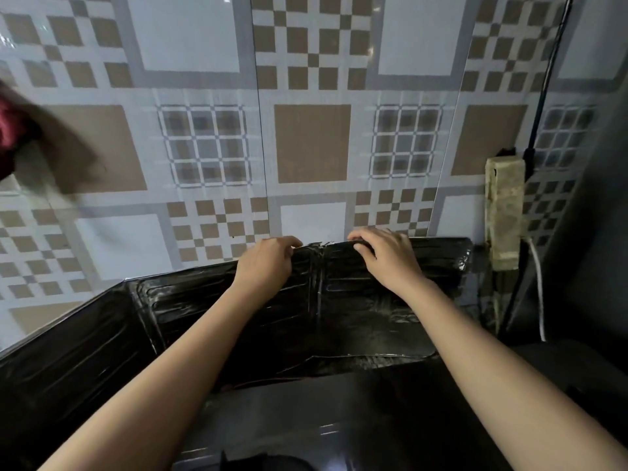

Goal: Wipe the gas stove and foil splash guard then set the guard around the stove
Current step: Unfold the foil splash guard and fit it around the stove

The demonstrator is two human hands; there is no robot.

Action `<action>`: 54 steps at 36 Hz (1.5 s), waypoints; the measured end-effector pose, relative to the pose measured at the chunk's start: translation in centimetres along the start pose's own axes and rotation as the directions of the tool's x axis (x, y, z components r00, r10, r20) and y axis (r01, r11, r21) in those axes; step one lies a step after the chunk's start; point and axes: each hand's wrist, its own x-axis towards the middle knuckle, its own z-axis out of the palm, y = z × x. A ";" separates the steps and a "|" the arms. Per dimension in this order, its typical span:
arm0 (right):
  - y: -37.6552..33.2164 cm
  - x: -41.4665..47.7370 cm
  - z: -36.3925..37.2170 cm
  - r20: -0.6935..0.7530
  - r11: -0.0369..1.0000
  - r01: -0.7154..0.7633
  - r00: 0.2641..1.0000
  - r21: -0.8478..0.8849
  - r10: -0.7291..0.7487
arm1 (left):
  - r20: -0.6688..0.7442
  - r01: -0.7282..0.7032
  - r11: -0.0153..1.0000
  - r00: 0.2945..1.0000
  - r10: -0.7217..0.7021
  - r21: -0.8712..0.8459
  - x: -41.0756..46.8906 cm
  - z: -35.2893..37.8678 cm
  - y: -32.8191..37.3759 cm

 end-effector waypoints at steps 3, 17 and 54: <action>-0.9 -0.1 -0.4 0.061 0.997 0.047 0.997 0.056 -0.050 | 0.032 0.007 0.999 0.999 -0.005 -0.046 -0.2 0.1 0.7; -2.9 -0.4 -1.3 0.288 0.994 0.062 0.954 0.093 -0.086 | 0.053 0.000 0.993 0.999 0.007 -0.117 -1.1 0.5 2.9; 3.6 -1.7 -4.7 0.262 0.997 -0.029 0.965 0.070 0.010 | 0.051 0.033 0.974 0.998 -0.022 -0.225 -1.9 0.1 2.8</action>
